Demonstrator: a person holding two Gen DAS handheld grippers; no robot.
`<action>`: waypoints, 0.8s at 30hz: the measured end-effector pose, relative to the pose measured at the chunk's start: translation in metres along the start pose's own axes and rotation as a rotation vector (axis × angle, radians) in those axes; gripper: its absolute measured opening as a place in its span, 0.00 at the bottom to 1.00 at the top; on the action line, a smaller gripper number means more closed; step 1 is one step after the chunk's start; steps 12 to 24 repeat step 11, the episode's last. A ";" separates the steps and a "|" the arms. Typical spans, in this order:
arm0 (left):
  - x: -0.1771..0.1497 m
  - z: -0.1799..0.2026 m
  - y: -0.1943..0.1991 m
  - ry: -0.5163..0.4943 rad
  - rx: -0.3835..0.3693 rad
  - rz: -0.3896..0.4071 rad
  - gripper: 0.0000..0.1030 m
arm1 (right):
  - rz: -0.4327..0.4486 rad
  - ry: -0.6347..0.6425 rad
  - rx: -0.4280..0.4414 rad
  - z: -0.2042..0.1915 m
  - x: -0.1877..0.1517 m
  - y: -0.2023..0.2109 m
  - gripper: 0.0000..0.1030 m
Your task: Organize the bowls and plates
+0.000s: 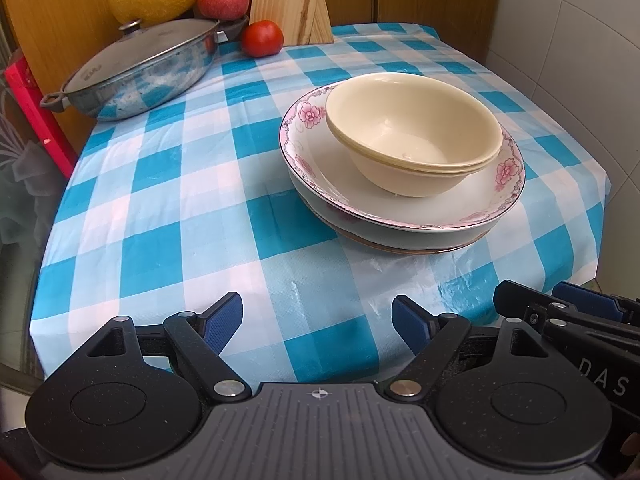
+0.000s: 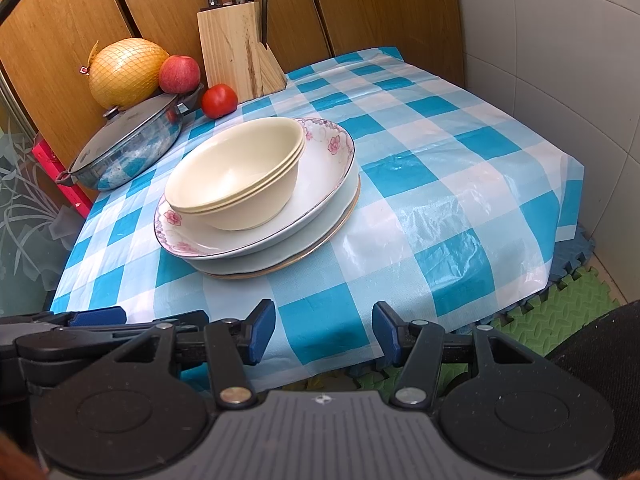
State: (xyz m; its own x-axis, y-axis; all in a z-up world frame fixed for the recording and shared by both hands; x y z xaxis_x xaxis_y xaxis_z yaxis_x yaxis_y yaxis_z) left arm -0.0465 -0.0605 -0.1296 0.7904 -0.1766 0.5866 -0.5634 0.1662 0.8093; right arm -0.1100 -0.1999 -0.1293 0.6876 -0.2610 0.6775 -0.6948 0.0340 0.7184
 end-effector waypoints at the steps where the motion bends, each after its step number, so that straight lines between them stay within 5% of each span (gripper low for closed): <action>1: 0.000 0.000 0.000 0.000 0.000 -0.001 0.84 | 0.001 0.000 0.000 0.000 0.000 0.000 0.50; 24: 0.000 0.000 -0.001 -0.001 0.001 -0.004 0.84 | -0.001 -0.002 0.002 0.000 -0.001 -0.001 0.50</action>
Point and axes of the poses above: each gripper's, at about its wrist camera, not at the fingertips, and y roughly against the way its jaws point, z to its right, x to its top, the point moved 7 cm from there along -y, roughly the way its jaws point, and after that the axes turned 11 degrees about y, right-handed, at the moved point
